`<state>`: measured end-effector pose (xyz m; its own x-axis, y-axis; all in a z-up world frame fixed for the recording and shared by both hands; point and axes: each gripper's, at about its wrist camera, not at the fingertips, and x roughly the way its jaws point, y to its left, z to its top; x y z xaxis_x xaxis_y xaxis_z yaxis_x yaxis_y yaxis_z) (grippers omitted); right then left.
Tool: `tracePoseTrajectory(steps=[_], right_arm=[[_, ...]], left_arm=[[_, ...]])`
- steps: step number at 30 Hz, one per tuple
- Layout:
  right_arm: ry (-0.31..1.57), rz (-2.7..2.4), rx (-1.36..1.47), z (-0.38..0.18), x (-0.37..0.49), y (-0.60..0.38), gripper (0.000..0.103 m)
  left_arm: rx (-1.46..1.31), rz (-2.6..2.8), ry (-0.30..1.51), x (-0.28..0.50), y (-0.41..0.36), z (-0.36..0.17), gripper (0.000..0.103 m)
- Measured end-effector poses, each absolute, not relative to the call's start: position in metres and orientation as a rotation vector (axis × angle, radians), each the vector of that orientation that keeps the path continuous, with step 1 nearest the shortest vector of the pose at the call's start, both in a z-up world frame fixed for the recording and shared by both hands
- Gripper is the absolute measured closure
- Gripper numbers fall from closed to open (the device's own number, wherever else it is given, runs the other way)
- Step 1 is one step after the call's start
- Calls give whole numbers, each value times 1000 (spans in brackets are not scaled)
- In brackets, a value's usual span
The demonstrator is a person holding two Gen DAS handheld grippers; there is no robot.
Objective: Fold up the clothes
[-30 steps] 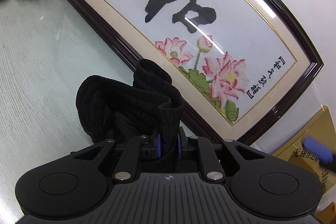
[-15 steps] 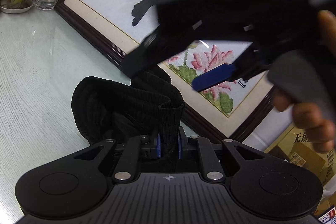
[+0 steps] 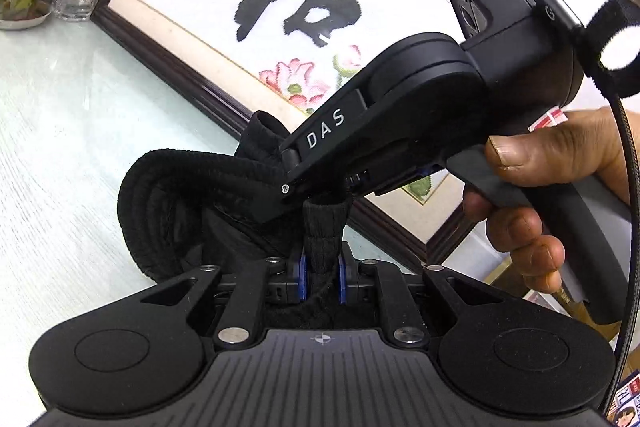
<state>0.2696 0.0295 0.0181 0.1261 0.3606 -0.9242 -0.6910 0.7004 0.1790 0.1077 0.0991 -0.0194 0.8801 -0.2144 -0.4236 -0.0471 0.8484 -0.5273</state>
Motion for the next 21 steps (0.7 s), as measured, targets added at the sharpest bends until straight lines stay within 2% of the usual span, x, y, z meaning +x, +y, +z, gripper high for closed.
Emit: tracePoseTrajectory(steps=[10, 21], right_arm=[[1184, 867, 49, 27, 283, -49, 88], [1111, 801, 371, 19, 292, -173, 88]], left_arm=[[-389, -141, 465, 101, 64, 2, 89], [-185, -269, 493, 114, -16, 19, 88]])
